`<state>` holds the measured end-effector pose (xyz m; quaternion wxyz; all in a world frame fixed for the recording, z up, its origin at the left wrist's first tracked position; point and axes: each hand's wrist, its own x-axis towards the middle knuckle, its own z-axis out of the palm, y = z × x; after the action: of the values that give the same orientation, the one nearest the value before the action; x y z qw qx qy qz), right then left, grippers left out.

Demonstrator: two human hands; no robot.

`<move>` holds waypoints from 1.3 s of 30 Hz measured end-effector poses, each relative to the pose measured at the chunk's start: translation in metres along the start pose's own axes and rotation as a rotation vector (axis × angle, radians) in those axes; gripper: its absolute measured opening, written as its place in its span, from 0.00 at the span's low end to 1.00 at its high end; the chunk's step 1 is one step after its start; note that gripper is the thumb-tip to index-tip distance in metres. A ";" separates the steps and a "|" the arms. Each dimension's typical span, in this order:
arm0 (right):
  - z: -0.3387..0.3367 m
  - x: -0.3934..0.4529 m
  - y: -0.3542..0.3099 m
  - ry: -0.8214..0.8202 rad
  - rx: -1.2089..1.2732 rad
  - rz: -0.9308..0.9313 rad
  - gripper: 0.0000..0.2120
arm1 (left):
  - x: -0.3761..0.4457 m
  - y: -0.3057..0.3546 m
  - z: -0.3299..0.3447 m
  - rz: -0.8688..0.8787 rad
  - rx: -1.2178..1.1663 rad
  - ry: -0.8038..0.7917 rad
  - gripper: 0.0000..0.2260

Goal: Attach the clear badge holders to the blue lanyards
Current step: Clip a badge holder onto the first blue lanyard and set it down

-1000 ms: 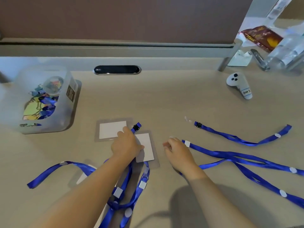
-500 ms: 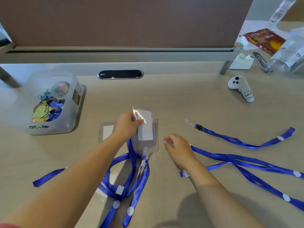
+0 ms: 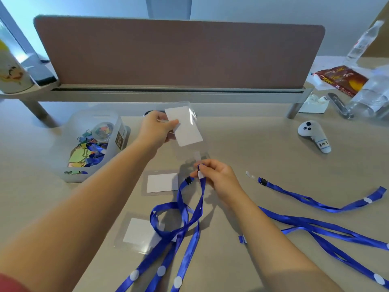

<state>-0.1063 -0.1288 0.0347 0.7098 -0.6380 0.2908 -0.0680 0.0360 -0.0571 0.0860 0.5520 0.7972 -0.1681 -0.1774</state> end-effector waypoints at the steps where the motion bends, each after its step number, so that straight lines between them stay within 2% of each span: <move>1: 0.001 0.000 -0.005 0.010 0.014 -0.021 0.13 | 0.002 -0.003 -0.005 -0.028 -0.025 0.035 0.09; 3: 0.004 -0.001 -0.016 0.022 0.033 -0.056 0.13 | 0.004 -0.007 -0.014 -0.117 -0.082 0.080 0.18; 4: 0.007 -0.001 -0.022 0.025 0.023 -0.073 0.12 | 0.004 -0.010 -0.019 -0.169 -0.103 0.092 0.19; 7: 0.018 0.000 -0.039 0.036 -0.066 -0.122 0.11 | 0.003 -0.020 -0.030 -0.304 -0.160 0.078 0.09; 8: 0.021 0.001 -0.044 0.040 -0.098 -0.138 0.09 | 0.002 -0.022 -0.032 -0.329 -0.167 0.081 0.09; 11: 0.027 0.005 -0.057 0.047 -0.166 -0.174 0.09 | -0.004 -0.027 -0.041 -0.377 -0.093 0.034 0.18; 13: 0.032 0.007 -0.062 0.045 -0.213 -0.200 0.11 | -0.006 -0.028 -0.044 -0.341 0.013 0.010 0.23; 16: 0.038 0.009 -0.069 0.011 -0.261 -0.203 0.09 | -0.008 -0.020 -0.051 -0.132 0.019 0.045 0.19; 20: 0.044 0.011 -0.072 -0.019 -0.260 -0.176 0.10 | -0.019 -0.001 -0.053 0.210 0.076 -0.129 0.10; 23: 0.049 0.011 -0.074 0.001 -0.242 -0.165 0.08 | -0.025 0.000 -0.052 0.356 0.207 -0.191 0.10; 28: 0.053 0.011 -0.079 0.042 -0.192 -0.179 0.08 | -0.025 -0.003 -0.056 0.533 0.383 -0.043 0.09; 31: 0.057 0.014 -0.081 0.067 -0.201 -0.196 0.10 | -0.024 -0.003 -0.062 0.776 0.560 0.072 0.05; 34: 0.060 0.016 -0.083 0.071 -0.195 -0.214 0.10 | -0.019 -0.003 -0.069 0.974 0.740 0.082 0.05; 39: 0.065 0.018 -0.084 0.118 -0.279 -0.305 0.11 | -0.017 0.001 -0.074 1.051 0.912 0.059 0.03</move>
<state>-0.0361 -0.0959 0.1096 0.5777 -0.7617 0.2385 -0.1708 0.0557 0.0113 0.1128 0.1789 0.7669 -0.5744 0.2236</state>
